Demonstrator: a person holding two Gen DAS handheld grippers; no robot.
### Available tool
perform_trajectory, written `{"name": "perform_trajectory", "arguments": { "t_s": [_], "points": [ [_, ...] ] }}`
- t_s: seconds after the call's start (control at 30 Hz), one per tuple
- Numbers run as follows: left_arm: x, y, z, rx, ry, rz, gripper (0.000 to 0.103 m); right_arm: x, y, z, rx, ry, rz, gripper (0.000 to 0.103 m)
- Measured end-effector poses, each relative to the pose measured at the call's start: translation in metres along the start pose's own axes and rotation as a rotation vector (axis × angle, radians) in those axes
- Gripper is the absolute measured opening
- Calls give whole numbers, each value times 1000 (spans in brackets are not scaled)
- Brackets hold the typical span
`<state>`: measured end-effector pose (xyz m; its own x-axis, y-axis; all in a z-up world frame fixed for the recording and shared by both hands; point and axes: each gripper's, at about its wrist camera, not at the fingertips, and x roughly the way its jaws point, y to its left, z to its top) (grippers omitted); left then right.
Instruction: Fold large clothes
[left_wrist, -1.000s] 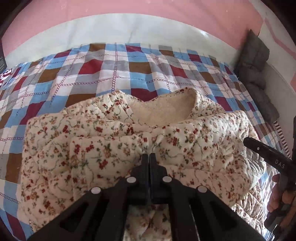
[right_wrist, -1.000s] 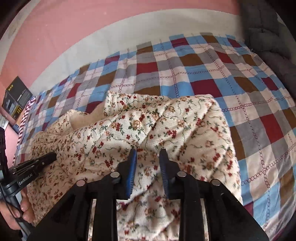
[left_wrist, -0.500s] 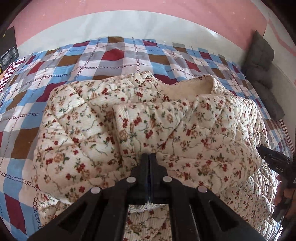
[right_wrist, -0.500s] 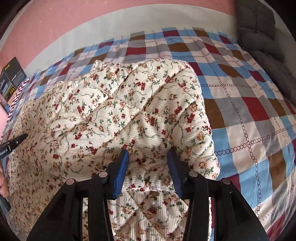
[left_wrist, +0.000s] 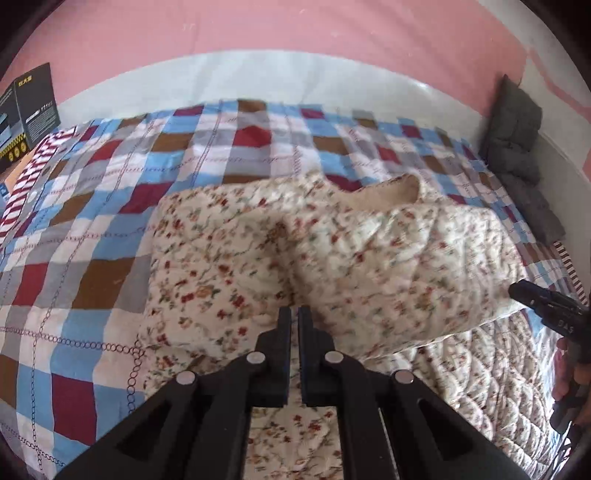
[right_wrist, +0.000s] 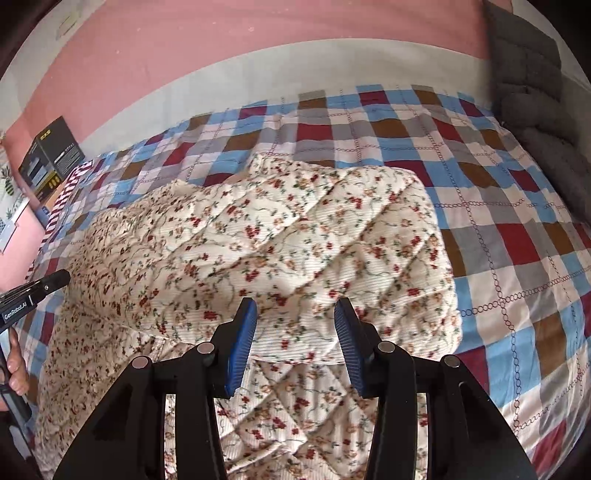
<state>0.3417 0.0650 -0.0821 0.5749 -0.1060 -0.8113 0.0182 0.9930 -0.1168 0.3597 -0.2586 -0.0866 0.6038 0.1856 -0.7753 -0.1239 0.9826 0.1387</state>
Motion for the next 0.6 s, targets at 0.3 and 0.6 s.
{"name": "perform_trajectory", "arguments": {
  "t_s": [0.3,0.6],
  "points": [
    [12,13,-11,-40,71,-41,4,16,-4,-7,78,47,25,46],
    [-89,35,-93,-70,37,-122,13,-98,-30,-85,120,4,76,62]
  ]
}}
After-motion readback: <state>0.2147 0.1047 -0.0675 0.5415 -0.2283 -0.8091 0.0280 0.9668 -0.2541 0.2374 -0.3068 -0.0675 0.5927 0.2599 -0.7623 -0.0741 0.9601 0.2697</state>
